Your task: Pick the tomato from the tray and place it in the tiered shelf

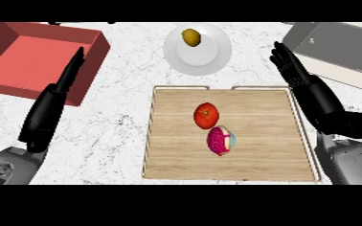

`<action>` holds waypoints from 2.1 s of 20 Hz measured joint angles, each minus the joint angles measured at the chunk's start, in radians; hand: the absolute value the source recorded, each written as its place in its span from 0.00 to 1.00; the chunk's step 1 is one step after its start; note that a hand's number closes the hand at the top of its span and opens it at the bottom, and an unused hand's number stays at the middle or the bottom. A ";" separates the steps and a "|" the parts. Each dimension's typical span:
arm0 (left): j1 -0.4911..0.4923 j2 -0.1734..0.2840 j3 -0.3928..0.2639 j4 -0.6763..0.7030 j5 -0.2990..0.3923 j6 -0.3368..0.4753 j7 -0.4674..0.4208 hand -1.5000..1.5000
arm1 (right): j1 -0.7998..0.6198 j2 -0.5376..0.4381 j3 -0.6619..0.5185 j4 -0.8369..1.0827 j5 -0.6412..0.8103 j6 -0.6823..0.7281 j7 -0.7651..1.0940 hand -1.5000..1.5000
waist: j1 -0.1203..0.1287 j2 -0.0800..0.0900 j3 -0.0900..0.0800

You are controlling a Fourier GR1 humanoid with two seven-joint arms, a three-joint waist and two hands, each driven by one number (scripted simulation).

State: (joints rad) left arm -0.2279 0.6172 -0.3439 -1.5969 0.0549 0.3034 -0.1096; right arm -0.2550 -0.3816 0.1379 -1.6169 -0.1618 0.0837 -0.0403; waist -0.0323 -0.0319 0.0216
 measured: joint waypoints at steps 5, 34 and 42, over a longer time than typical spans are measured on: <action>0.075 -0.035 0.048 0.043 0.084 0.001 0.054 0.50 | -0.054 0.103 0.098 -0.031 0.083 -0.081 0.044 1.00 | 0.048 0.024 -0.017; 0.247 -0.059 0.228 0.161 0.333 -0.130 0.088 0.50 | -0.197 0.364 0.576 -0.001 1.166 0.119 1.053 0.00 | 0.023 0.019 -0.019; 0.236 -0.067 0.230 0.161 0.324 -0.131 0.107 0.50 | -0.283 0.360 0.529 0.021 1.099 0.366 1.062 0.00 | 0.028 0.023 -0.017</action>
State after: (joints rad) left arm 0.0077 0.5498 -0.1137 -1.4361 0.3792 0.1725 -0.0028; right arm -0.5379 -0.0214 0.6674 -1.5961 0.9373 0.4494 1.0214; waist -0.0042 -0.0087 0.0042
